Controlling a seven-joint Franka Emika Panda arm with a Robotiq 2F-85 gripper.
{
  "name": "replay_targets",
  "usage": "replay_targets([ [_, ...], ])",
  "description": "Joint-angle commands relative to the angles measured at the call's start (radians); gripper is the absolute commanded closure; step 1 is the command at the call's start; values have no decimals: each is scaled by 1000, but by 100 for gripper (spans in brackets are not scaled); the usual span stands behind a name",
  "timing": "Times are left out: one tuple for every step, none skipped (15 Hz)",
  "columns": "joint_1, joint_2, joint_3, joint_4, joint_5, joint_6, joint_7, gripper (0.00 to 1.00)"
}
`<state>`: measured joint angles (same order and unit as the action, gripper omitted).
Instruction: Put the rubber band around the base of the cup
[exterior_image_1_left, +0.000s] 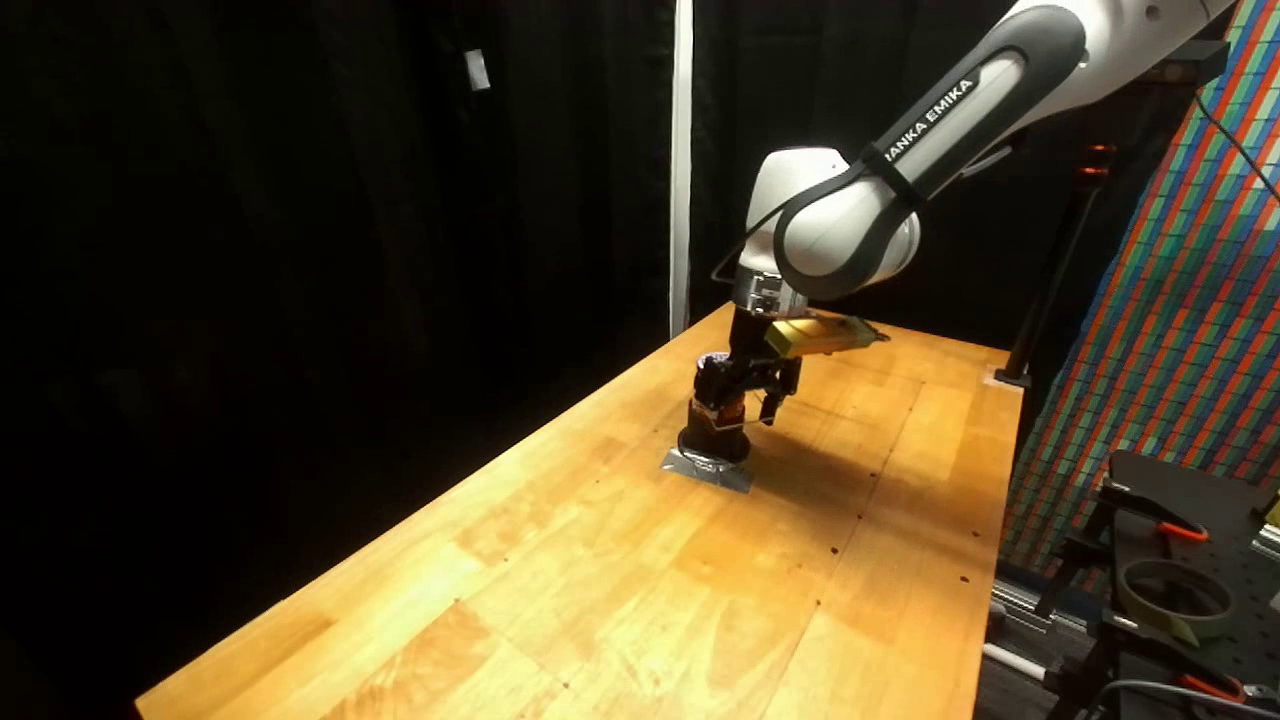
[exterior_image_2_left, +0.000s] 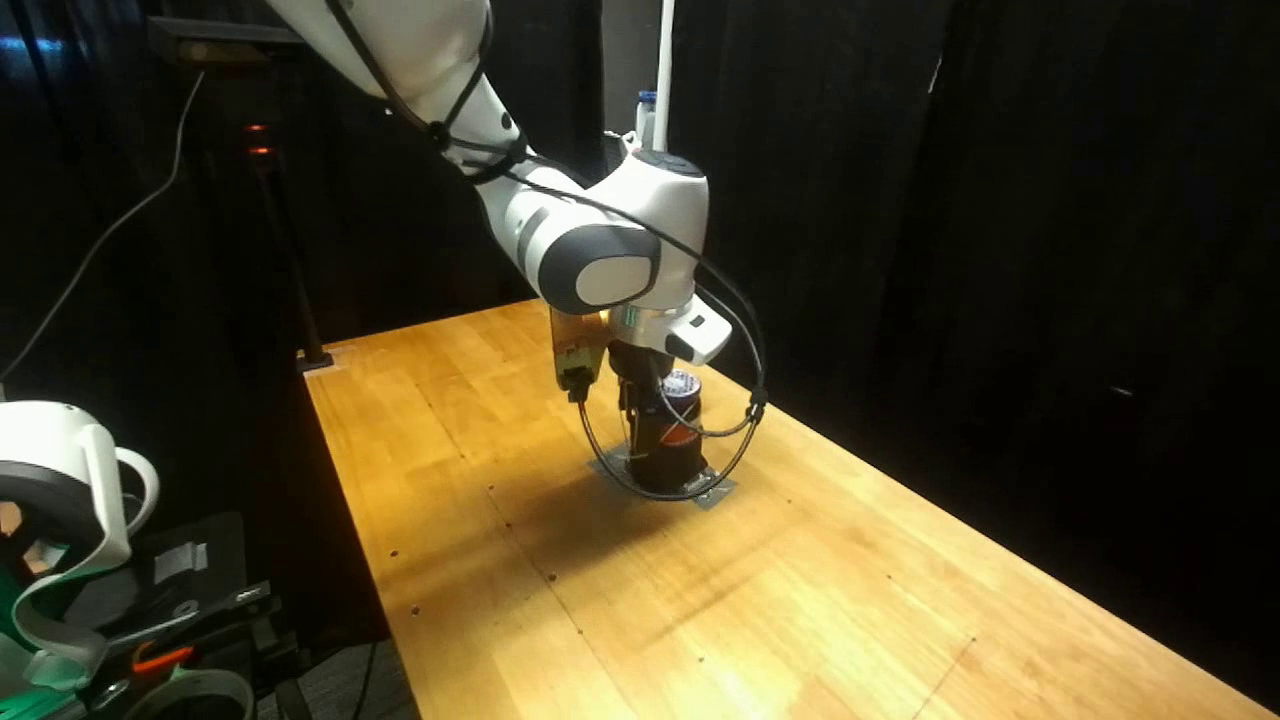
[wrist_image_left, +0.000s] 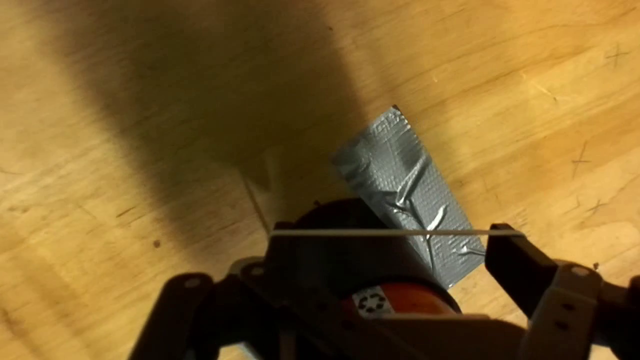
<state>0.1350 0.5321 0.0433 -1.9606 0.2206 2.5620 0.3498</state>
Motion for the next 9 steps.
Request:
replay_targets([
  [30, -59, -5, -120, -2, 76, 38, 0],
  [31, -81, -4, -154, 1, 82, 40, 0],
  [30, -101, -4, -185, 1, 89, 40, 25],
  [28, -128, 0, -229, 5, 107, 35, 26],
  [27, -152, 3, -268, 8, 135, 32, 34],
  [25, -179, 10, -316, 16, 188, 25, 42],
  [28, -200, 14, -361, 19, 254, 24, 50],
  [26, -218, 22, -405, 27, 325, 19, 58],
  [28, -231, 30, -451, 34, 415, 20, 65],
])
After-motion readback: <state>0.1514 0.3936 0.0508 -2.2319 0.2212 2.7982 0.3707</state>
